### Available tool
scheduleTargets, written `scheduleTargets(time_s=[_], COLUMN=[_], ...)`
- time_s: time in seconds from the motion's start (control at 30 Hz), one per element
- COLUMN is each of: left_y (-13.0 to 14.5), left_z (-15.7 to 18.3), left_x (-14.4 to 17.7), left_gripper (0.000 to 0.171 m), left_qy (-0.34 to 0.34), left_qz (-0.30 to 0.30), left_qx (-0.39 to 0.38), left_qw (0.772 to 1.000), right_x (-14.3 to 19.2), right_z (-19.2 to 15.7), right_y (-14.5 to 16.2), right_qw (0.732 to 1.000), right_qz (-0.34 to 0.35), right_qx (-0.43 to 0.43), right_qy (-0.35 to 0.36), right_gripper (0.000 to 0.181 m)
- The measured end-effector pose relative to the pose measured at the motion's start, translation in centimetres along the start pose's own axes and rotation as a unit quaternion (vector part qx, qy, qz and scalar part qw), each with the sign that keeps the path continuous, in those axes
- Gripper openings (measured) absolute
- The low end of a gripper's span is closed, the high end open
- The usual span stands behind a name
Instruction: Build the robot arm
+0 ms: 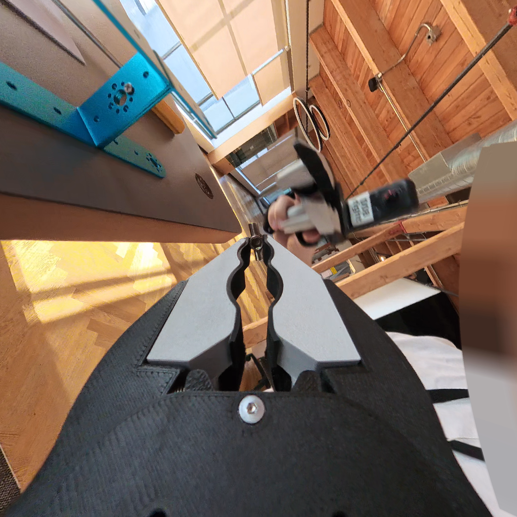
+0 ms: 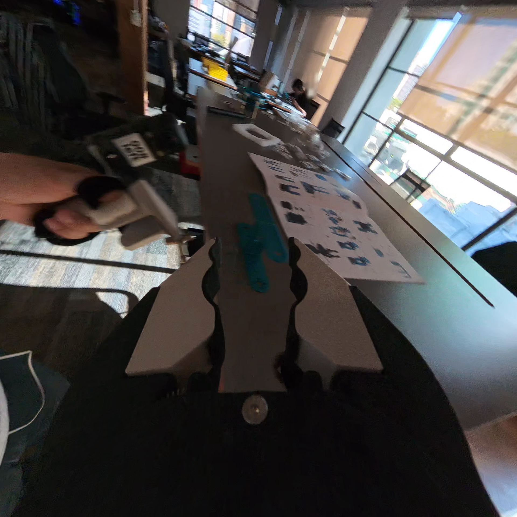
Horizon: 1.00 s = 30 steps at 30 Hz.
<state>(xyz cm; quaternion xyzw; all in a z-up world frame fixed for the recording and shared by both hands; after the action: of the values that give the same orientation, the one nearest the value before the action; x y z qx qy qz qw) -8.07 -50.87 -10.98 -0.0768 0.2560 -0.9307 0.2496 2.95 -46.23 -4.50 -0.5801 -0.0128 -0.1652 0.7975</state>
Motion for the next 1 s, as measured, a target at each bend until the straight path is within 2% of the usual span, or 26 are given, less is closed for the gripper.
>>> scheduleTargets(time_s=[0.07, 0.1, 0.2, 0.27, 0.33, 0.37, 0.43, 0.57, 0.6, 0.67, 0.7, 0.77, 0.87, 0.93, 1.0], left_y=[0.8, 1.2, 2.1, 2.4, 2.8, 3.0, 3.4, 3.6, 3.7, 3.6, 3.5, 3.1, 2.2, 1.5, 1.1], left_z=[0.1, 0.2, 0.1, 0.1, 0.2, 0.2, 0.4, 0.4, 0.4, 0.9, 1.2, 2.0, 3.2, 3.7, 3.9], left_x=[-0.4, -0.7, -1.3, -1.6, -1.9, -2.0, -2.3, -2.4, -2.3, -2.1, -2.0, -1.6, -1.2, -1.0, -1.0], left_gripper=[0.006, 0.006, 0.006, 0.006, 0.006, 0.006, 0.006, 0.006, 0.006, 0.006, 0.006, 0.006, 0.006, 0.006, 0.006], left_qy=[-0.006, -0.008, -0.024, -0.027, -0.027, -0.030, -0.026, -0.022, -0.020, 0.004, 0.019, 0.054, 0.092, 0.117, 0.132], left_qz=[0.012, 0.016, 0.035, 0.047, 0.051, 0.050, 0.048, 0.036, 0.031, 0.018, 0.007, -0.004, -0.020, -0.036, -0.060], left_qx=[0.012, 0.019, 0.041, 0.055, 0.068, 0.071, 0.078, 0.085, 0.082, 0.076, 0.072, 0.047, 0.003, -0.008, -0.021], left_qw=[1.000, 1.000, 0.998, 0.997, 0.996, 0.996, 0.995, 0.995, 0.996, 0.997, 0.997, 0.997, 0.996, 0.993, 0.989], right_x=[-0.9, -1.4, -1.9, -2.3, -2.4, -2.3, -1.9, -1.7, -1.7, -1.5, -1.2, -0.8, -0.3, -0.3, -0.4], right_z=[-5.2, -6.5, -7.9, -8.3, -8.0, -8.0, -8.0, -8.3, -8.4, -8.9, -8.9, -9.1, -8.2, -7.7, -7.5], right_y=[0.3, 0.8, 2.2, 3.3, 4.8, 5.0, 4.7, 4.8, 4.7, 4.1, 3.6, 2.4, 0.9, 0.2, -0.4], right_qw=[0.997, 0.992, 0.953, 0.927, 0.906, 0.902, 0.903, 0.907, 0.915, 0.947, 0.964, 0.993, 0.996, 0.992, 0.992], right_qz=[-0.040, -0.061, -0.119, -0.157, -0.206, -0.206, -0.190, -0.192, -0.182, -0.141, -0.120, -0.065, 0.004, 0.041, 0.072], right_qx=[0.065, 0.111, 0.268, 0.319, 0.342, 0.345, 0.341, 0.335, 0.325, 0.266, 0.220, 0.099, -0.051, -0.081, -0.069], right_qy=[-0.020, -0.001, 0.081, 0.116, 0.143, 0.159, 0.179, 0.167, 0.155, 0.114, 0.089, 0.010, -0.070, -0.086, -0.072], right_gripper=[0.050, 0.050, 0.032, 0.024, 0.024, 0.020, 0.009, 0.009, 0.008, 0.015, 0.015, 0.028, 0.028, 0.021, 0.010])
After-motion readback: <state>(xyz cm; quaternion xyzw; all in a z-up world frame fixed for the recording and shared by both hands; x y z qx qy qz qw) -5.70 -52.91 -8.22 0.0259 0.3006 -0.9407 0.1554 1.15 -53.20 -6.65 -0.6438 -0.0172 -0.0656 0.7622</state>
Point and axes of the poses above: each gripper's, where its closed fingertips meet, x back along the fingers, y out of its underside, z = x × y across the jaws, the point moved 4 cm from there along x, back along the fingers, and after that the axes turned 6 degrees about -y, right-handed, at the moved point
